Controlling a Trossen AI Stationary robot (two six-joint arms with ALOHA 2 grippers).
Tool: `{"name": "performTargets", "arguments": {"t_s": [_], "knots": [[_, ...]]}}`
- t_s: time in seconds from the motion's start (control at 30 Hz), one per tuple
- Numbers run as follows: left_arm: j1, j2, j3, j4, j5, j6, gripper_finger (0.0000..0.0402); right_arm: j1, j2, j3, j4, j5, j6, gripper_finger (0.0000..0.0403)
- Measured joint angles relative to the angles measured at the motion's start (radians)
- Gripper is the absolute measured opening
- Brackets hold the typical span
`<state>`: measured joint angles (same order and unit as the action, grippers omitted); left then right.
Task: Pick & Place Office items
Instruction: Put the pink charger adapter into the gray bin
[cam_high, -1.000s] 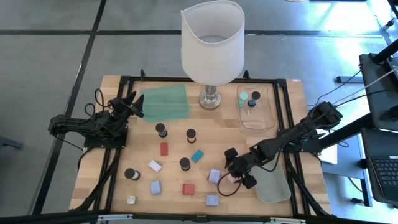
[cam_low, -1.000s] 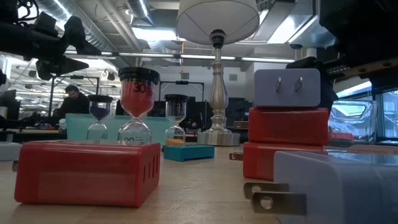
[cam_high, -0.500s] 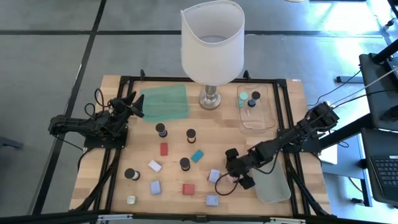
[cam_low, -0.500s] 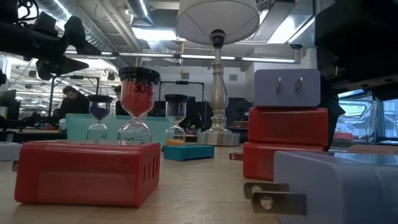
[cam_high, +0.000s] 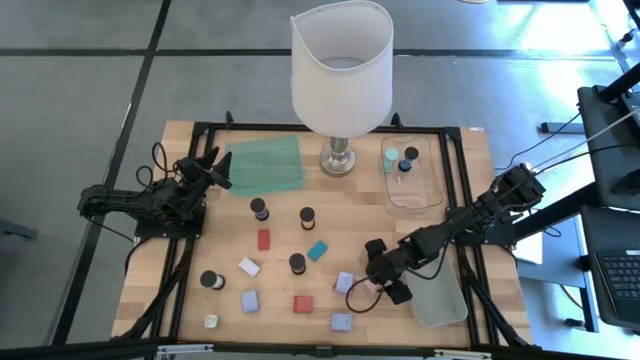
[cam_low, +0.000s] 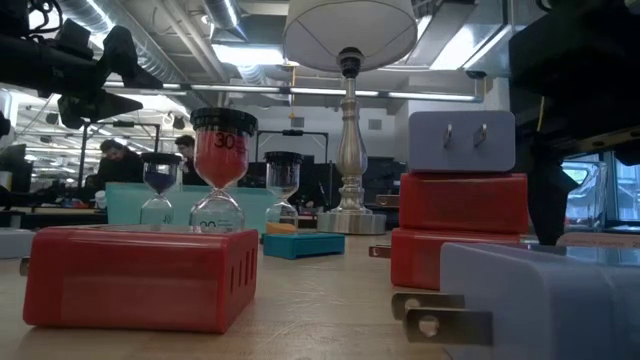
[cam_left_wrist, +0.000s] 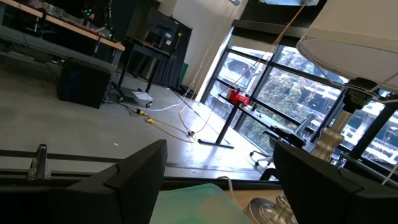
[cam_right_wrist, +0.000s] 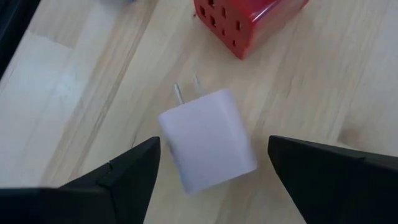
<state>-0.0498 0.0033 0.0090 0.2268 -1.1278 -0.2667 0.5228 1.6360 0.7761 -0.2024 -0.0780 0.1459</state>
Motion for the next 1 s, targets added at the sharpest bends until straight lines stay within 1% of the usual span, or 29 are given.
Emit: {"name": "performTargets", "arguments": {"t_s": [0.37, 0.47, 0.57, 0.73, 0.87, 1.0], "knots": [[0.000, 0.000, 0.000, 0.000, 0.000, 0.000, 0.0290, 0.000, 0.002, 0.000, 0.000, 0.016, 0.003, 0.0300], [0.000, 0.000, 0.000, 0.000, 0.000, 0.000, 0.0290, 0.000, 0.027, 0.000, 0.001, 0.013, 0.005, 0.0300], [0.000, 0.000, 0.000, 0.000, 0.000, 0.000, 0.0290, 0.000, 0.056, 0.001, 0.023, 0.004, 0.040, 0.0300], [0.000, 0.000, 0.000, 0.000, 0.000, 0.000, 0.0290, 0.001, 0.066, 0.014, 0.025, 0.012, 0.060, 0.0298], [0.000, 0.000, 0.000, 0.000, 0.000, 0.000, 0.0290, 0.003, 0.073, 0.047, -0.006, 0.039, 0.010, 0.0274], [0.000, 0.000, 0.000, 0.000, 0.000, 0.000, 0.0290, 0.003, 0.073, 0.060, -0.018, 0.067, -0.019, 0.0222]]}}
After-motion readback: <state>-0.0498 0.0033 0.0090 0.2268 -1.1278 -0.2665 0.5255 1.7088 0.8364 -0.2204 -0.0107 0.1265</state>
